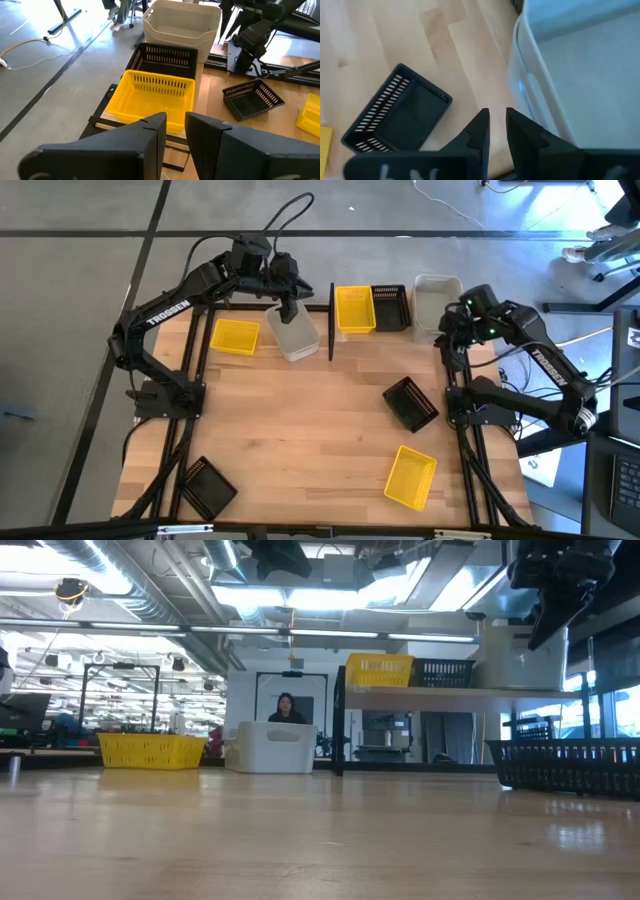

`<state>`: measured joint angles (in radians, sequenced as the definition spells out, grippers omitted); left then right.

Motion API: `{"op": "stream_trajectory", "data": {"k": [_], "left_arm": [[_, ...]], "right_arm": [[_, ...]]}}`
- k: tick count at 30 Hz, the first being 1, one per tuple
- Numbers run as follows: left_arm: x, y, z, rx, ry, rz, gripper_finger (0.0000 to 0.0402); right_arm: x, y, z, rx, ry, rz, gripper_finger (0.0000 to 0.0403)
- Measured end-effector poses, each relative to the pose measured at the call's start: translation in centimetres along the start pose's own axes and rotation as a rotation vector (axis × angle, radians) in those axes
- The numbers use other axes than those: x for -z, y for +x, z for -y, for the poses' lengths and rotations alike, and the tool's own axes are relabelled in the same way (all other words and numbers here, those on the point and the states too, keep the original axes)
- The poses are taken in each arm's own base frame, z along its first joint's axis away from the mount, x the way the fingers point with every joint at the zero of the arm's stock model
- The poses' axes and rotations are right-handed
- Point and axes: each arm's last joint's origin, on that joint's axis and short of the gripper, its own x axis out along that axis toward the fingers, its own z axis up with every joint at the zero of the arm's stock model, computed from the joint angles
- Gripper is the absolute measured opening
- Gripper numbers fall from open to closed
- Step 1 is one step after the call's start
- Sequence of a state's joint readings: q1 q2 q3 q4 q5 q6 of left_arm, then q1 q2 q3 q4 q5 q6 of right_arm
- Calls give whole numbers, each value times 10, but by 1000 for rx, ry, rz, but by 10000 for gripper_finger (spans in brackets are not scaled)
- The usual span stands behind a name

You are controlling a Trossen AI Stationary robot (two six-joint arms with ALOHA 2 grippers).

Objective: Stack baskets on shelf by color
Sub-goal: Stack the bottom white bin on top of the white bin on the shelf, then stack the black bin on top of the black bin on the shelf

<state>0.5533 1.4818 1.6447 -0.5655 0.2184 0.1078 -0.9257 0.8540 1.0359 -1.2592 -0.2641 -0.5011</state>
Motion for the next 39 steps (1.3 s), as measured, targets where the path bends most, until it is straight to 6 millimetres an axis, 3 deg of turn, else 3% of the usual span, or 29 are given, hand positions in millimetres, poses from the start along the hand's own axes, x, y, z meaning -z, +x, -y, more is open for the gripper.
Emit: {"op": "stream_trajectory", "data": {"k": [8,15,21,30,39], "left_arm": [[5,0,1,5,-46,-56,63],[11,0,5,20,-69,-121,63],[11,1,13,45,-56,-122,63],[11,2,23,76,-18,-137,63],[15,2,24,80,-19,-172,63]], "right_arm": [[2,-20,-15,-170,99,152,61],[11,-57,-40,-278,223,136,58],[25,-80,-54,-342,473,66,45],[39,-62,-58,-416,748,-44,42],[40,-37,-55,-432,750,-89,3]]}}
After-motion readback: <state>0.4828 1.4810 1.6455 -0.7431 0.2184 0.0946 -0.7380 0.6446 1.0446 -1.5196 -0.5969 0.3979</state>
